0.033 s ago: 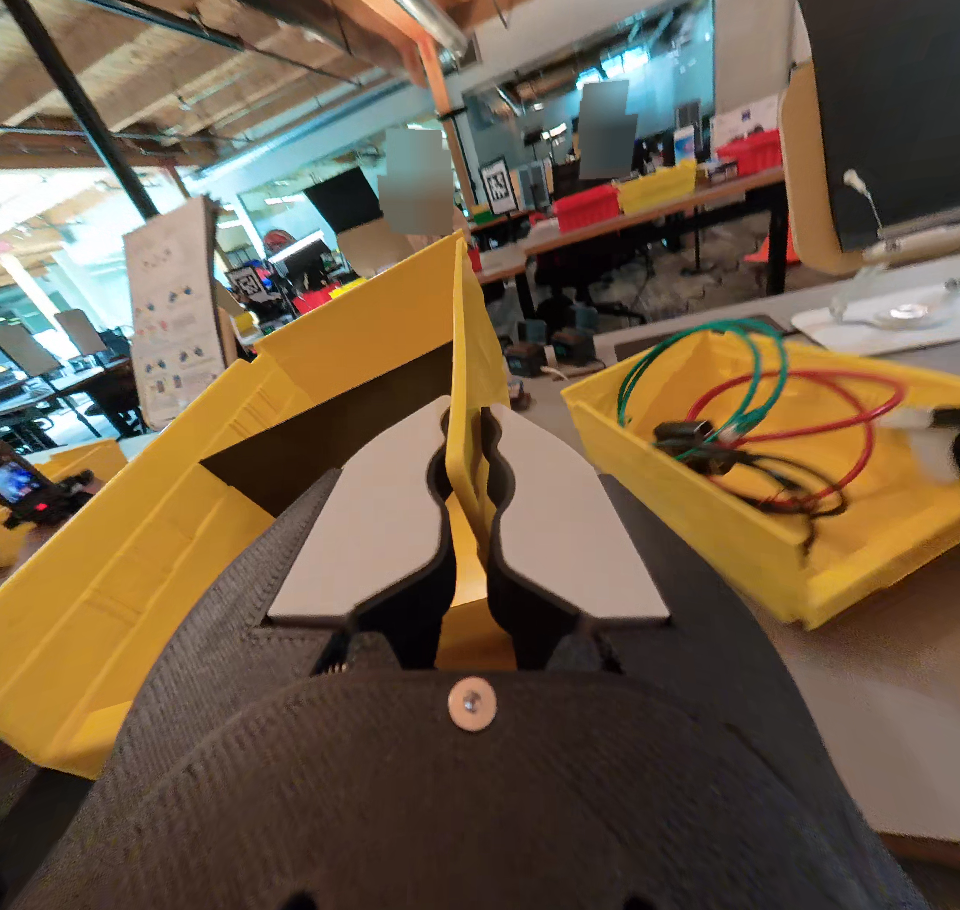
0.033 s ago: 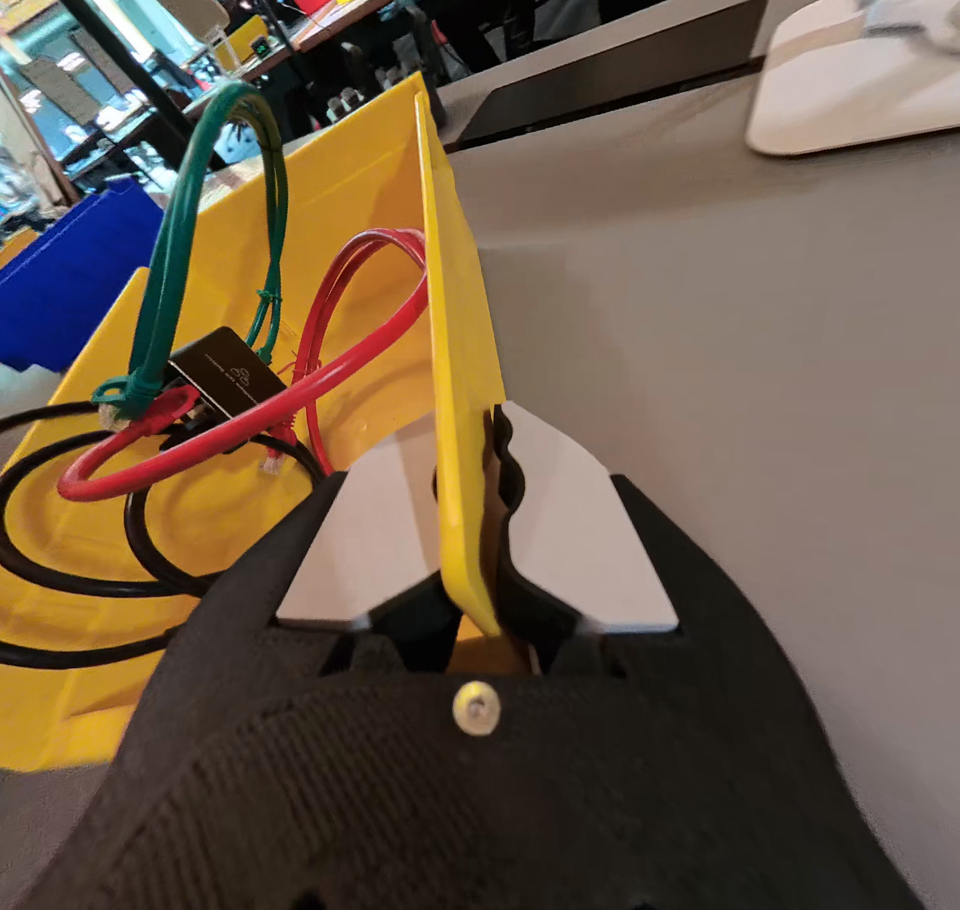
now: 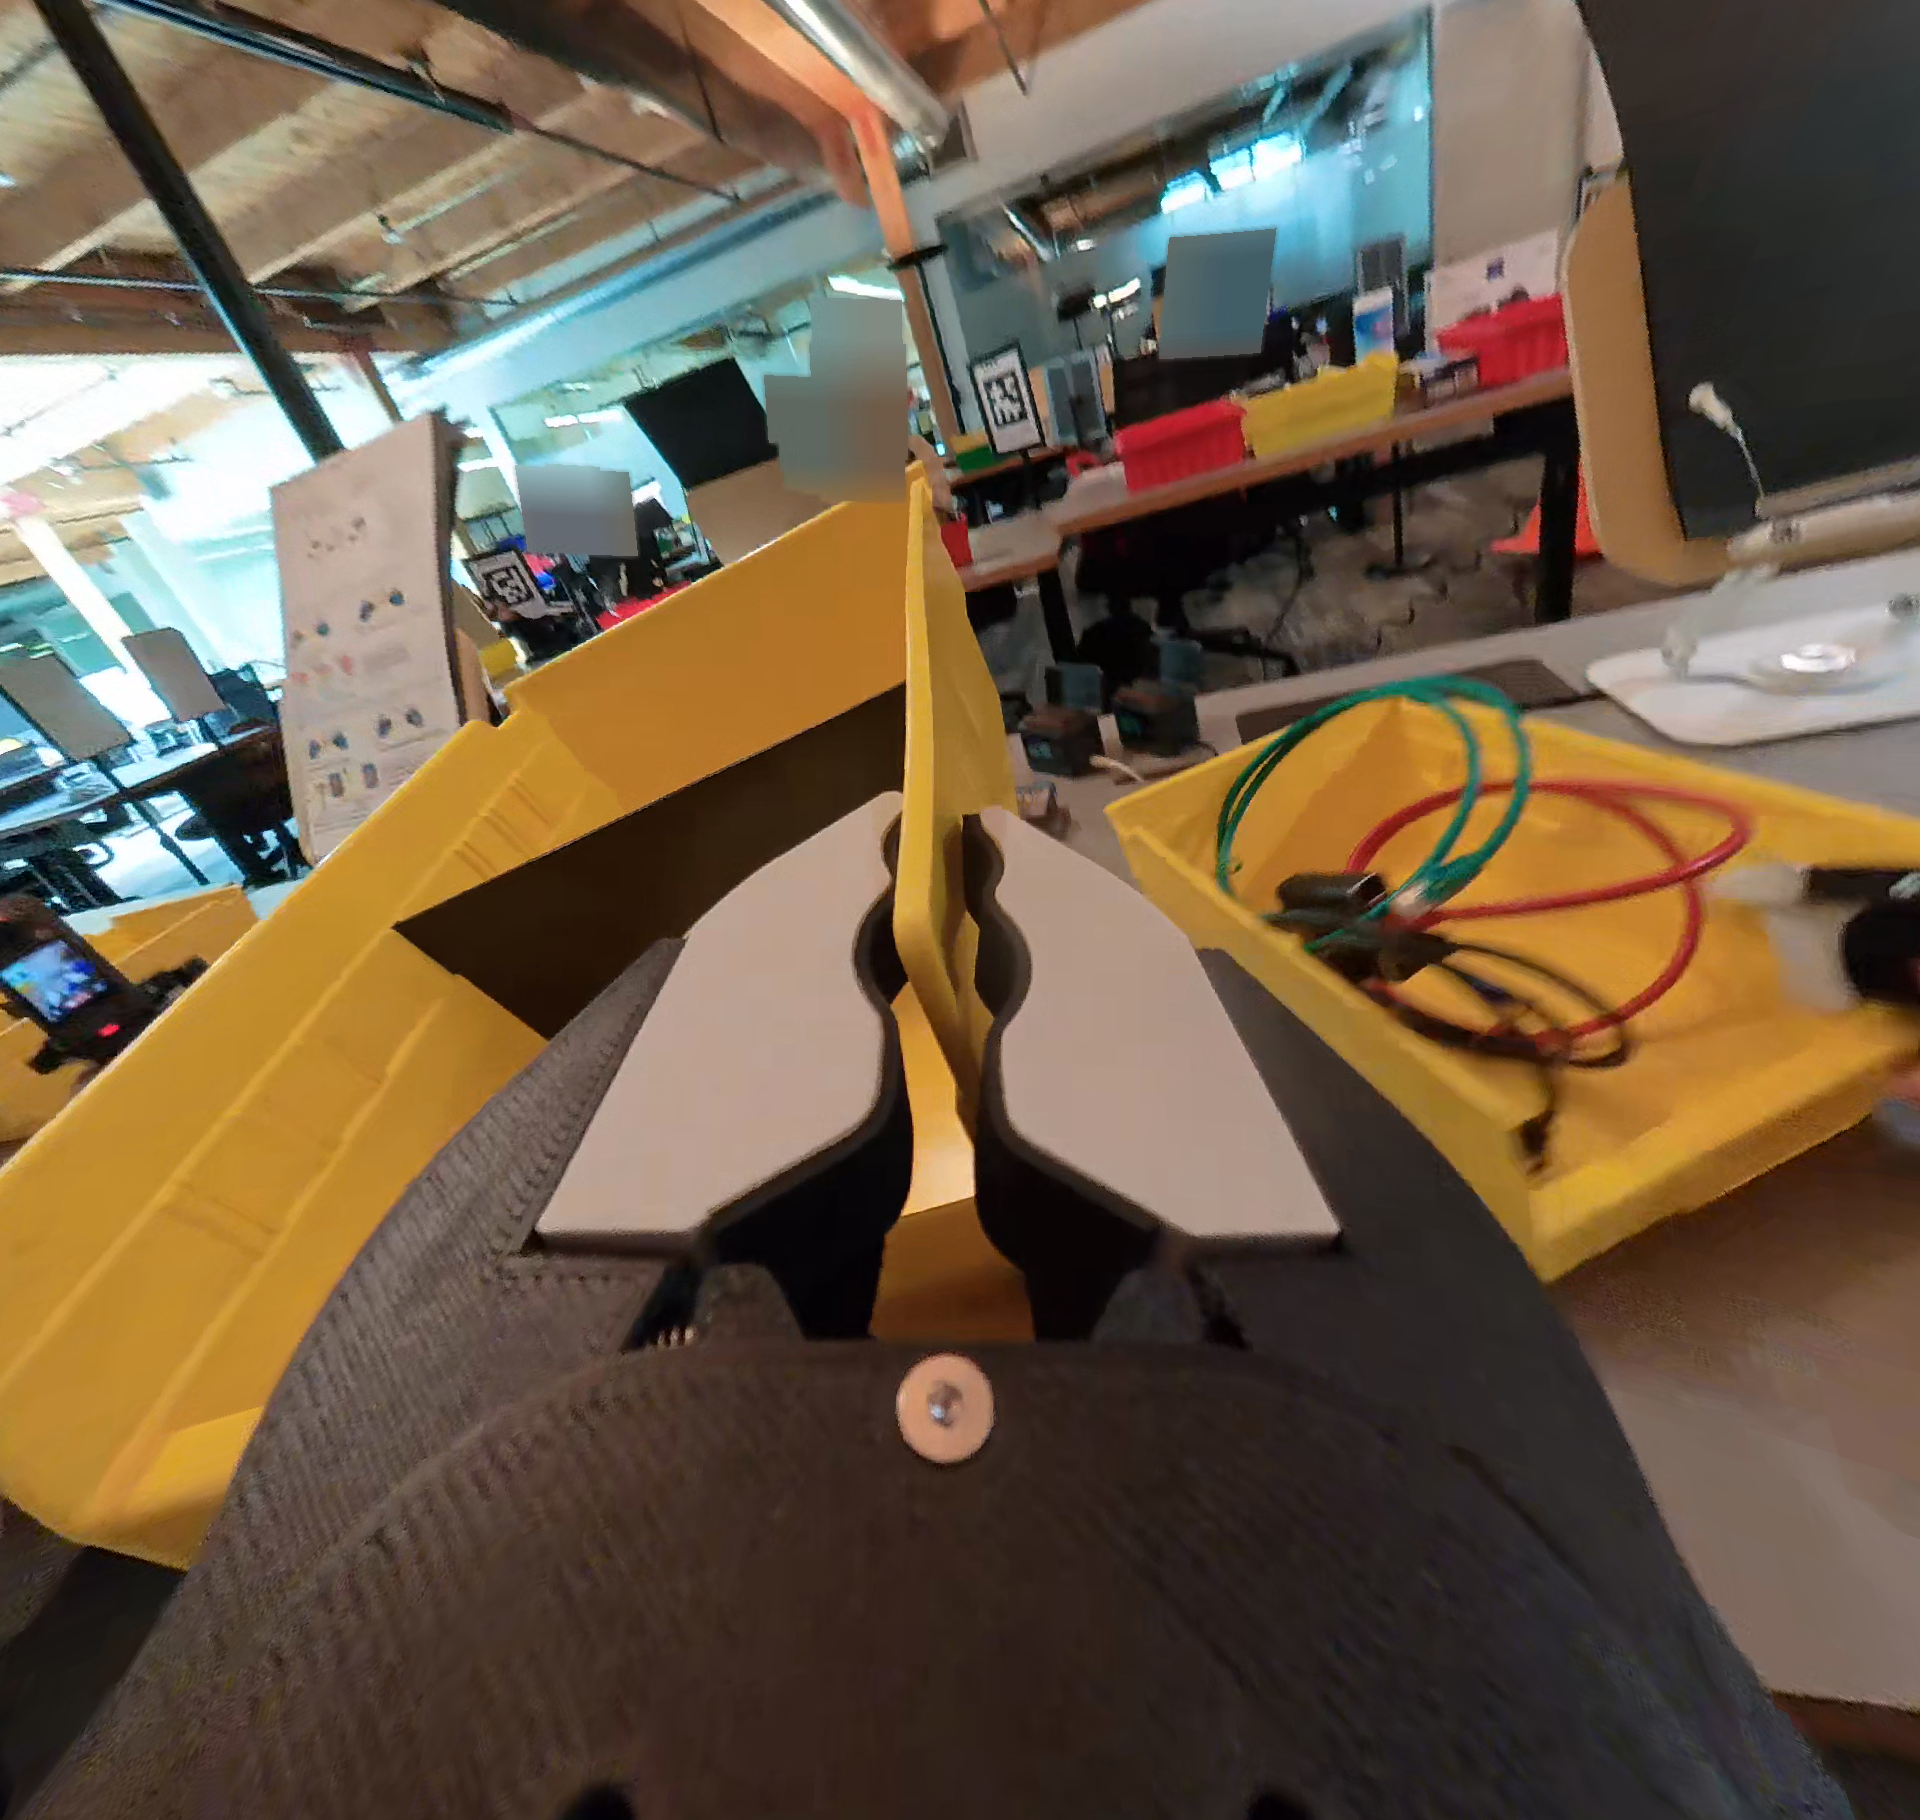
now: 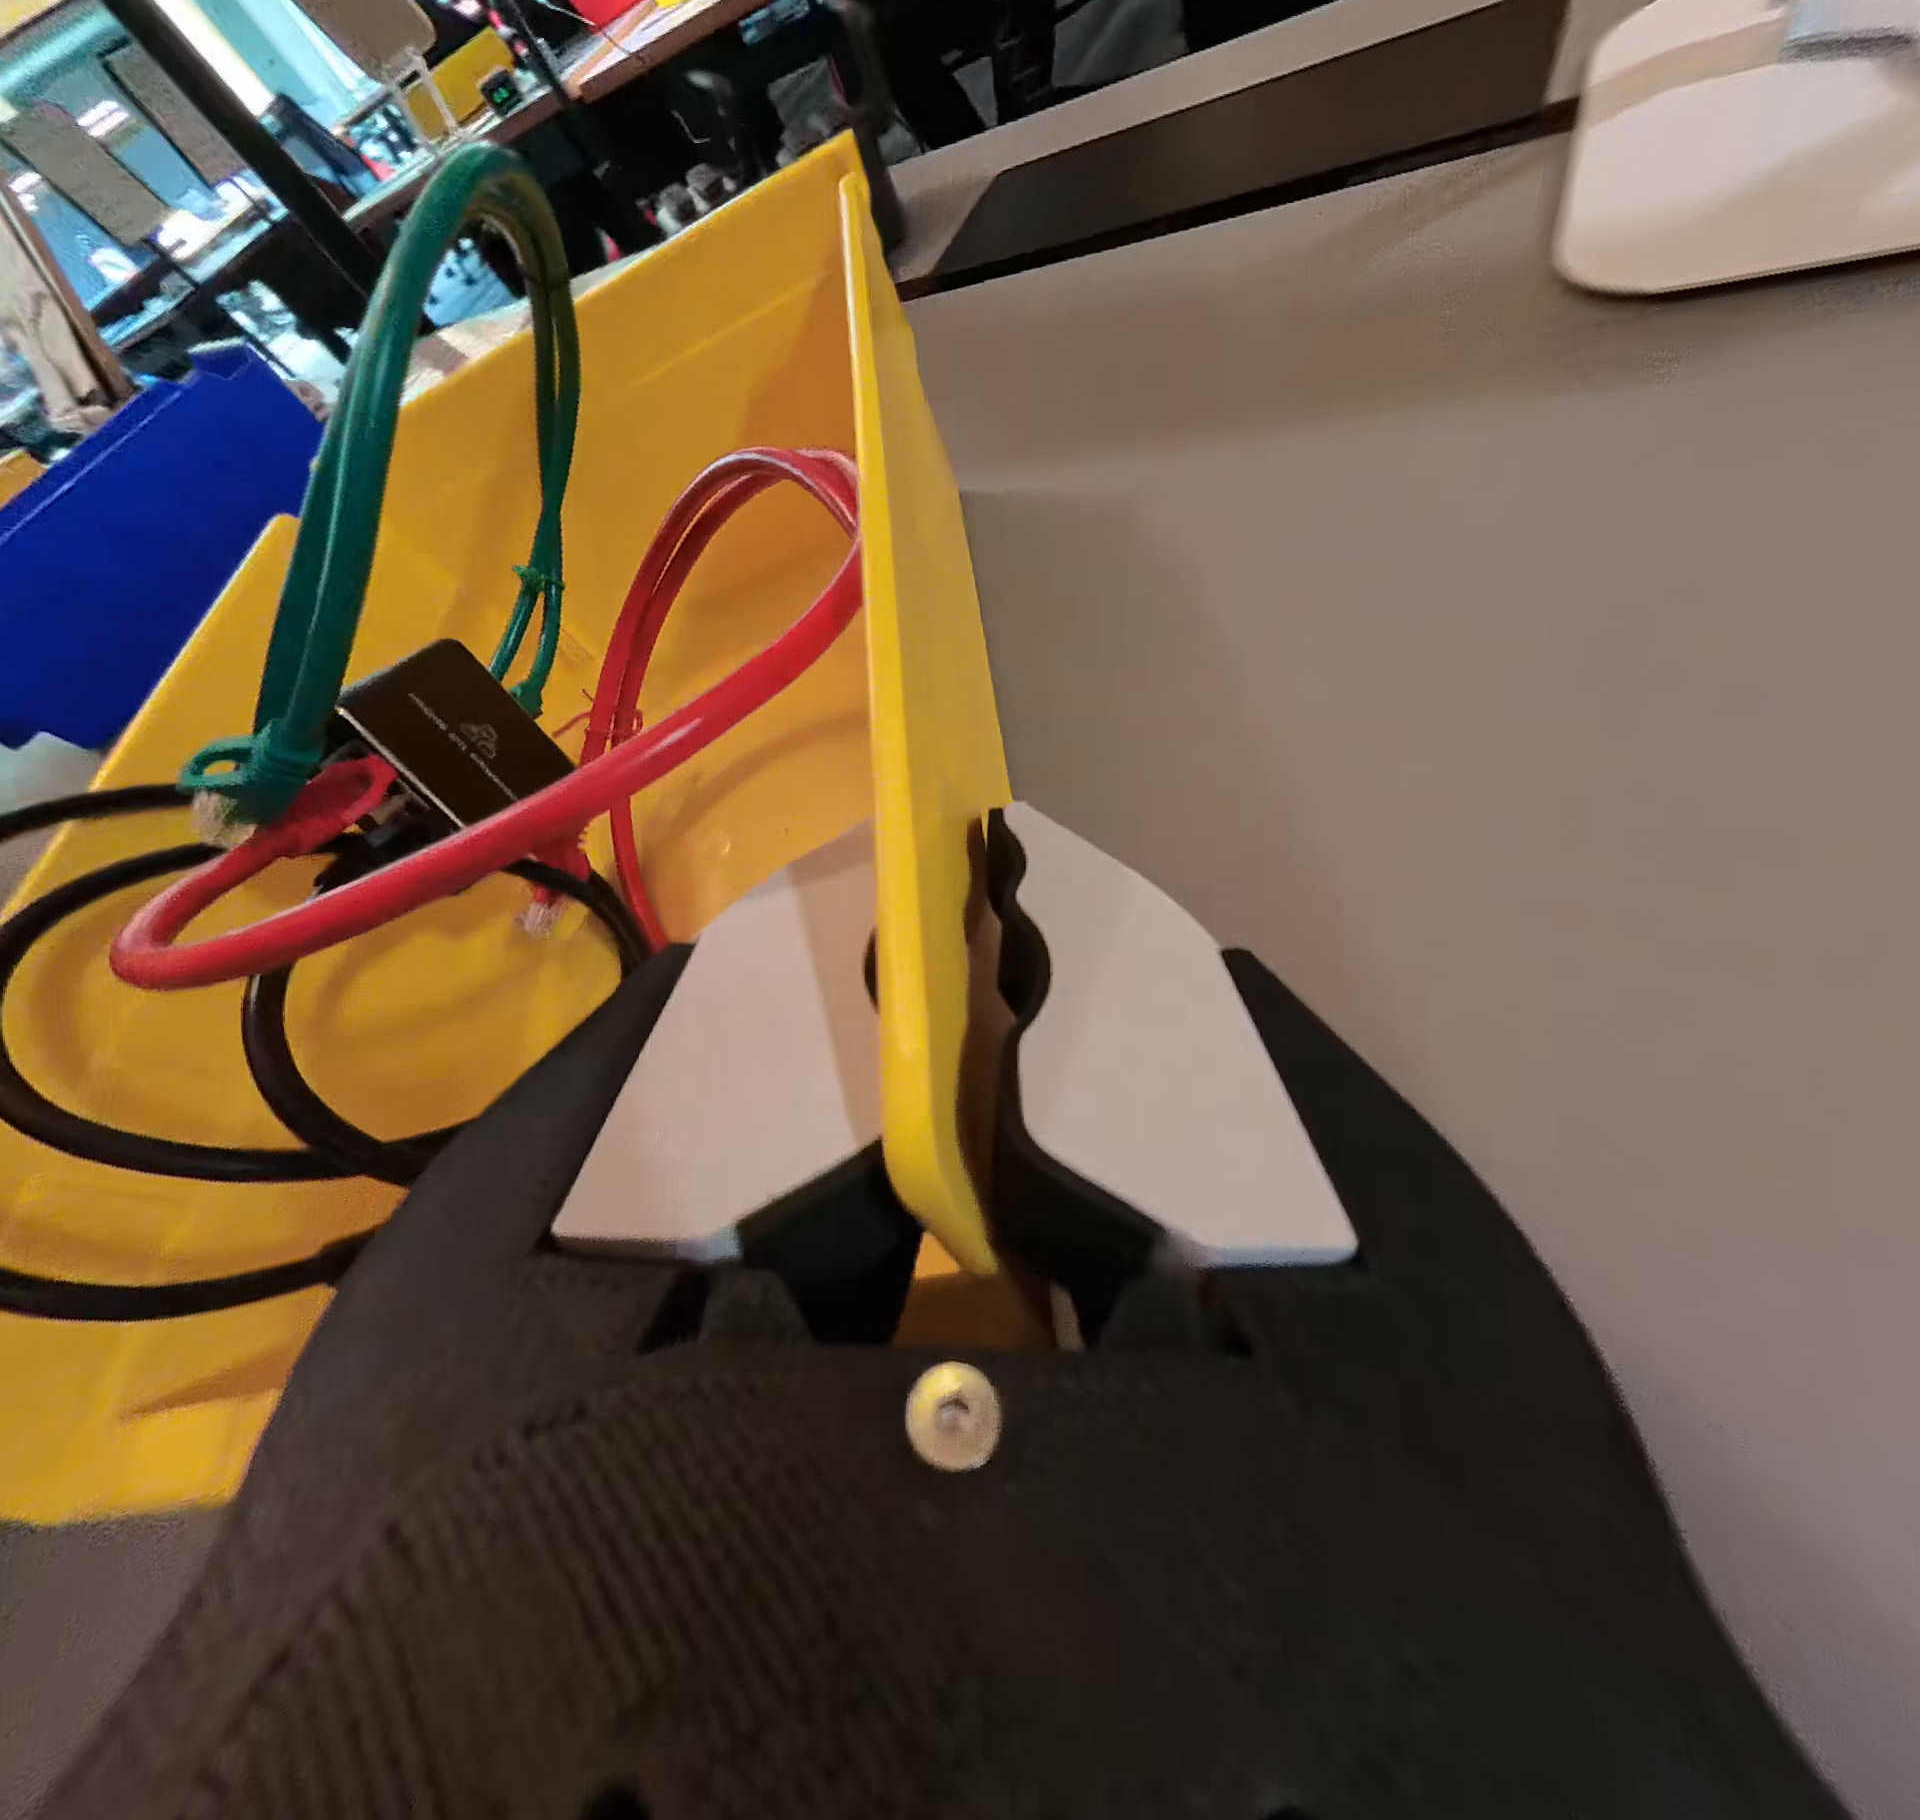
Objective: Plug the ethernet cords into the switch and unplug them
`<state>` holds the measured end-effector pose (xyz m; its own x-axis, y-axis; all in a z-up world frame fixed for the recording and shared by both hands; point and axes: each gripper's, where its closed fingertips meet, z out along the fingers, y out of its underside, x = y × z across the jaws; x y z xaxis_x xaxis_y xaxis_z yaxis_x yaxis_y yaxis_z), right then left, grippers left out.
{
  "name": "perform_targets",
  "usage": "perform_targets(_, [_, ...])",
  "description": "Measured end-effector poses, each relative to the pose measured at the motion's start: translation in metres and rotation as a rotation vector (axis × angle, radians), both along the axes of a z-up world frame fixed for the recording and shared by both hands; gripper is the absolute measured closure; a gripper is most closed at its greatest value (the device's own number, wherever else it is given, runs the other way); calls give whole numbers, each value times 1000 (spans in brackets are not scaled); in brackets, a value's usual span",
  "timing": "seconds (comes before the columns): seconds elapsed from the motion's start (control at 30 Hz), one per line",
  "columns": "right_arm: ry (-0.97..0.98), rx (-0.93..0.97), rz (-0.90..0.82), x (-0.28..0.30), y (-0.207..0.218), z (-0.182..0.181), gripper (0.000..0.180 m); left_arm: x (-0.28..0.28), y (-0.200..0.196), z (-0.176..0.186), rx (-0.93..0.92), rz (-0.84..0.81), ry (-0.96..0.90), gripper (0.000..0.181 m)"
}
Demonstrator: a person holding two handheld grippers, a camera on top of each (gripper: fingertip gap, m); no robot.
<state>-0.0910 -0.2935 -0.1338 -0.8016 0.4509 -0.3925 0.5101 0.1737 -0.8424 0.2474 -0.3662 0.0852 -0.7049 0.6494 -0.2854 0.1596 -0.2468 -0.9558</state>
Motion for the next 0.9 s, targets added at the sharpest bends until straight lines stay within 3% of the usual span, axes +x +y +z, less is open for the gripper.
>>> perform_targets(0.2, [-26,-53,52,104,-70,6,144,28,11,39,3,-21,81,175])
perform_targets(0.33, [-20,-24,293,183,-87,3,109,35,25,52,-18,-35,99,175])
perform_targets(0.4, [16,0,420,211,-76,3,105,33,35,58,-29,-58,101,175])
perform_targets(0.5, [70,-61,510,212,-43,17,100,23,51,65,-54,-95,80,176])
perform_targets(0.6, [-11,-177,579,184,11,41,96,6,71,72,-79,-166,49,176])
perform_targets(0.73, [-81,-242,562,100,98,59,101,-34,106,73,-92,-295,0,176])
perform_targets(0.9, [140,-75,480,-20,212,37,116,-119,157,44,-63,-418,-112,176])
